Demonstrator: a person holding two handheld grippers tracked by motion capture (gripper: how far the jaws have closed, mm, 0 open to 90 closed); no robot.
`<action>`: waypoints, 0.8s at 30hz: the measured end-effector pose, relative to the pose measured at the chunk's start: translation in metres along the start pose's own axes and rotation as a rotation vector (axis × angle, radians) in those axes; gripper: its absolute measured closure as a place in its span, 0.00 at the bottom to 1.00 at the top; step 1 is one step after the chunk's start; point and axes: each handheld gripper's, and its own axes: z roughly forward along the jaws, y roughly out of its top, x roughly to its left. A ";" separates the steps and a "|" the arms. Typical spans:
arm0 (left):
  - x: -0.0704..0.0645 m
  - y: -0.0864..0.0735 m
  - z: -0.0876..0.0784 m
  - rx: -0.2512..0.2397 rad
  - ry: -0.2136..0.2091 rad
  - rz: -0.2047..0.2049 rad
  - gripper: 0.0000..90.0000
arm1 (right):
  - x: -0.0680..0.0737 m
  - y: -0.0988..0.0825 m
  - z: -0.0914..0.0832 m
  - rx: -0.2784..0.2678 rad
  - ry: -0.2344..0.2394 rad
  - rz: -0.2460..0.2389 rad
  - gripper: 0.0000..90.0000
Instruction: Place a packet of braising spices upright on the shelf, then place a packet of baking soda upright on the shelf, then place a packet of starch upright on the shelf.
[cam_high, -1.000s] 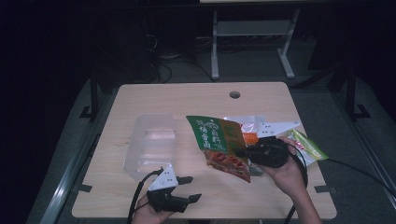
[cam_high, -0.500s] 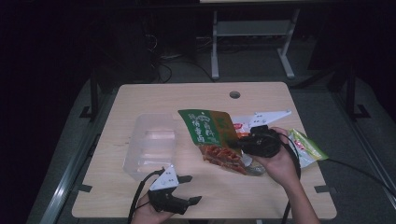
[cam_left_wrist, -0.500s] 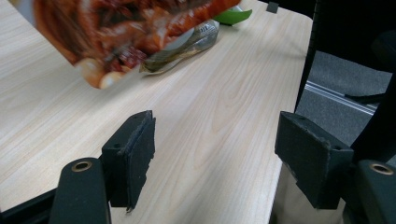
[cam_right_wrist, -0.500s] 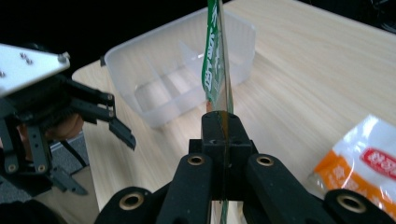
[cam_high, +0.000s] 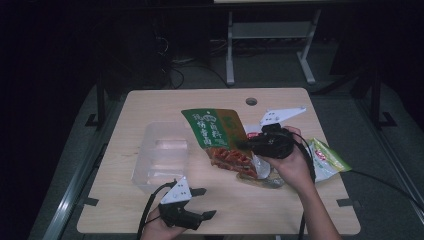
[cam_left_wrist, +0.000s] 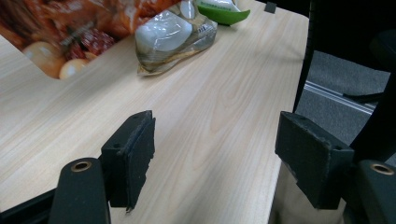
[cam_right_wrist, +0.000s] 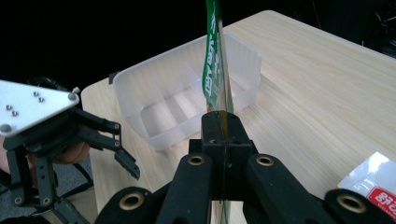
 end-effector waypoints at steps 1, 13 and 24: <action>0.000 0.000 0.000 0.002 -0.001 0.001 0.31 | 0.000 0.001 0.000 0.000 -0.001 0.002 1.00; -0.002 0.000 0.002 0.004 -0.006 0.003 0.31 | 0.002 0.012 0.005 -0.003 0.005 -0.021 1.00; -0.003 0.001 0.000 0.009 -0.010 0.007 0.31 | 0.005 0.029 0.017 -0.022 0.024 -0.044 1.00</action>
